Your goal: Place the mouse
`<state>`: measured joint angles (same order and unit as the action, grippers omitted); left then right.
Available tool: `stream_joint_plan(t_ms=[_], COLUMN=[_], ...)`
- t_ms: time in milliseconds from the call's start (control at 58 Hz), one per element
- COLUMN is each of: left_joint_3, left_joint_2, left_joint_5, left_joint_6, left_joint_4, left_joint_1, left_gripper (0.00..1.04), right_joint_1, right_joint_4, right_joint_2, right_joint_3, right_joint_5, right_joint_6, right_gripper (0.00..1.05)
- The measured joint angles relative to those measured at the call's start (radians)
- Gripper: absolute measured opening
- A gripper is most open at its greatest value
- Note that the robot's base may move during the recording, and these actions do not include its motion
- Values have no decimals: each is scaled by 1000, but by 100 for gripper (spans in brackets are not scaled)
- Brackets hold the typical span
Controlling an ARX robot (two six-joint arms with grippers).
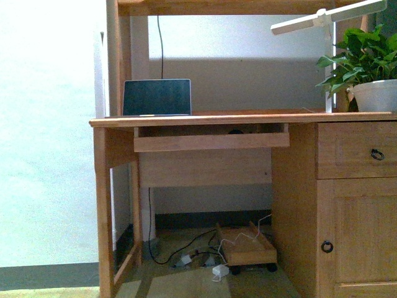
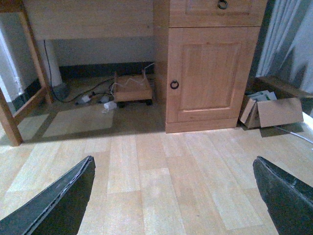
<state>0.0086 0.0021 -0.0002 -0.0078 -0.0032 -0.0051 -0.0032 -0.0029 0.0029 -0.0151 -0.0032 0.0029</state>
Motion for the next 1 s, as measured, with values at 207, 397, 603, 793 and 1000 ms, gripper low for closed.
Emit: stream_joint_plan(t_ms=[207,397,603,793,1000], left_joint_3=[0,0,0,0,0], left_joint_2=[0,0,0,0,0], left_joint_5=[0,0,0,0,0], left_joint_6=[0,0,0,0,0], left_joint_4=[0,0,0,0,0], left_joint_1=[0,0,0,0,0], left_gripper=[97,97,97,97,97], right_joint_1=[0,0,0,0,0], right_joint_4=[0,0,0,0,0], right_joint_2=[0,0,0,0,0], right_joint_3=[0,0,0,0,0], right_joint_5=[0,0,0,0,0], right_joint_6=[0,0,0,0,0], right_gripper=[97,97,97,97,97])
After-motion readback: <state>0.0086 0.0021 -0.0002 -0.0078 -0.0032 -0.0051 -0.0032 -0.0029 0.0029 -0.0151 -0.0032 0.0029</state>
